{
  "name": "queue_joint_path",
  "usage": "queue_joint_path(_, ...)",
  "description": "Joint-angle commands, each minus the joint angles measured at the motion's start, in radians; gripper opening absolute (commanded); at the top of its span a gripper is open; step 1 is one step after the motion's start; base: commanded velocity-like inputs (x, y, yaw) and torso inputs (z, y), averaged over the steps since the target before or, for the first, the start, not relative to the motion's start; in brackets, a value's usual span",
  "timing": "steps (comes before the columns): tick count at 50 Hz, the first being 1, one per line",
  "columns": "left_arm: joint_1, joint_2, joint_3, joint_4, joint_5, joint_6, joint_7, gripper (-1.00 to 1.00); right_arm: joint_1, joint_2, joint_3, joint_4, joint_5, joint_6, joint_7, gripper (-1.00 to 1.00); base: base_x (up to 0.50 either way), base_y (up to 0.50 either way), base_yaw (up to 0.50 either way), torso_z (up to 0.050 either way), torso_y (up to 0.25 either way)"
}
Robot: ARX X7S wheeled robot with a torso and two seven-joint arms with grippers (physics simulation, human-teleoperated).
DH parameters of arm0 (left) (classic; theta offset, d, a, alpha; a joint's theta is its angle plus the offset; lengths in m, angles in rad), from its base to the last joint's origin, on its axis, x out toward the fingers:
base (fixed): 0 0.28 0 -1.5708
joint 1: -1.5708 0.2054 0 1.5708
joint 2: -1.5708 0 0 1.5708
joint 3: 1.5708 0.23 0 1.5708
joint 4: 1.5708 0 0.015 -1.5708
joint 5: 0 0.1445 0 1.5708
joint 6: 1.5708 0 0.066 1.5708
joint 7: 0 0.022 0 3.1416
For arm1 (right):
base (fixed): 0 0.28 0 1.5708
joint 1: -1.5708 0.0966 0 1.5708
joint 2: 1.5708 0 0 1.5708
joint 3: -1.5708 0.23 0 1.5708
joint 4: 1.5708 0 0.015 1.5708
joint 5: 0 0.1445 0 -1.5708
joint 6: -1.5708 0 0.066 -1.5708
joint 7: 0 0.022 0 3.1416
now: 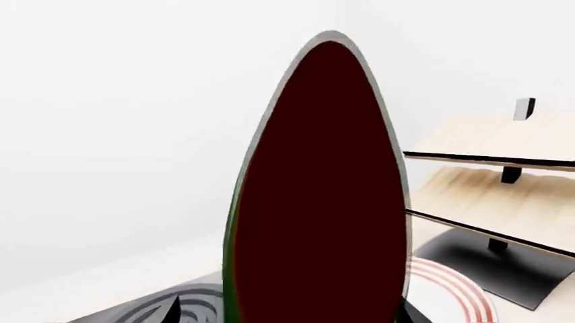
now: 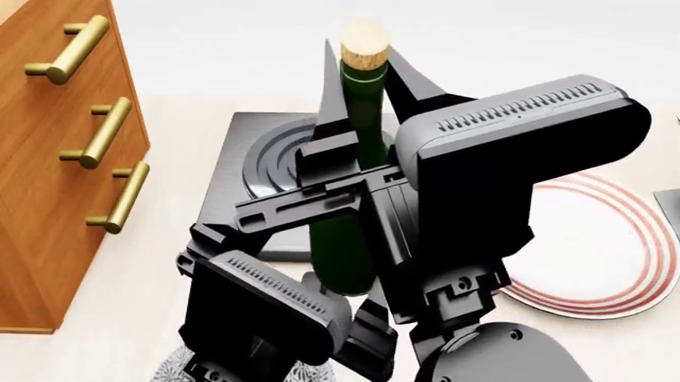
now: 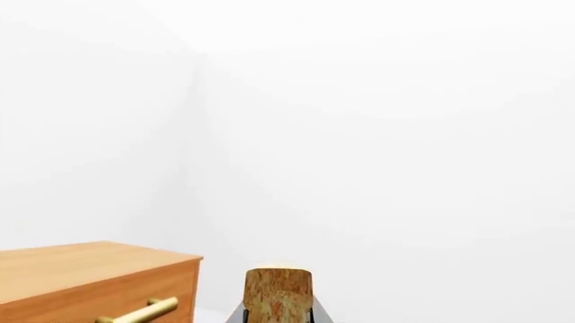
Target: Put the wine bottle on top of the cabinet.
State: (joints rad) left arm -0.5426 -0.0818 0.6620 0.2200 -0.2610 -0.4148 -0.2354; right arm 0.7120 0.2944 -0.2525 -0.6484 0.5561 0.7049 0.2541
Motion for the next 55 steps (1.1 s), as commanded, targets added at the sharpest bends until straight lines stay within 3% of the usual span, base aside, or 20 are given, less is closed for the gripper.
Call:
queue_joint_path(1, -0.026, 0.027, -0.017, -0.036, -0.051, 0.034, 0.008, 1.00, -0.008, 0.004, 0.006, -0.001, -0.012, -0.012, -0.007, -1.00, 0.00, 0.00, 0.00, 0.000, 0.000)
queue_joint_path(6, -0.036, 0.029, -0.007, -0.038, -0.055, 0.042, 0.003, 1.00, -0.014, 0.005, 0.001, 0.008, -0.017, -0.025, -0.009, -1.00, 0.00, 0.00, 0.00, 0.000, 0.000)
queue_joint_path(7, -0.034, 0.027, -0.003, -0.039, -0.040, 0.045, -0.014, -1.00, -0.016, 0.005, 0.001, 0.006, -0.015, -0.024, -0.008, -1.00, 0.00, 0.00, 0.00, 0.000, 0.000)
queue_joint_path(28, -0.032, 0.006, 0.029, -0.043, -0.053, 0.057, -0.040, -1.00, -0.021, 0.012, 0.000, -0.002, -0.007, -0.020, 0.016, -1.00, 0.00, 0.00, 0.00, 0.001, 0.001)
queue_joint_path(29, -0.032, 0.005, 0.030, -0.041, -0.055, 0.056, -0.042, -1.00, -0.018, 0.012, 0.002, -0.005, -0.005, -0.014, 0.021, 1.00, 0.00, 0.00, 0.00, 0.000, 0.000)
queue_joint_path(42, -0.048, -0.007, 0.027, -0.062, -0.072, 0.070, -0.055, -1.00, -0.066, 0.006, 0.028, -0.041, 0.020, -0.025, 0.050, 1.00, 0.00, 0.00, 0.00, 0.000, 0.001)
queue_joint_path(55, -0.132, -0.013, -0.019, -0.131, -0.100, 0.061, -0.058, -1.00, -0.304, 0.033, 0.148, -0.299, 0.111, -0.053, 0.156, 1.00, 0.00, 0.00, 0.00, 0.000, 0.000)
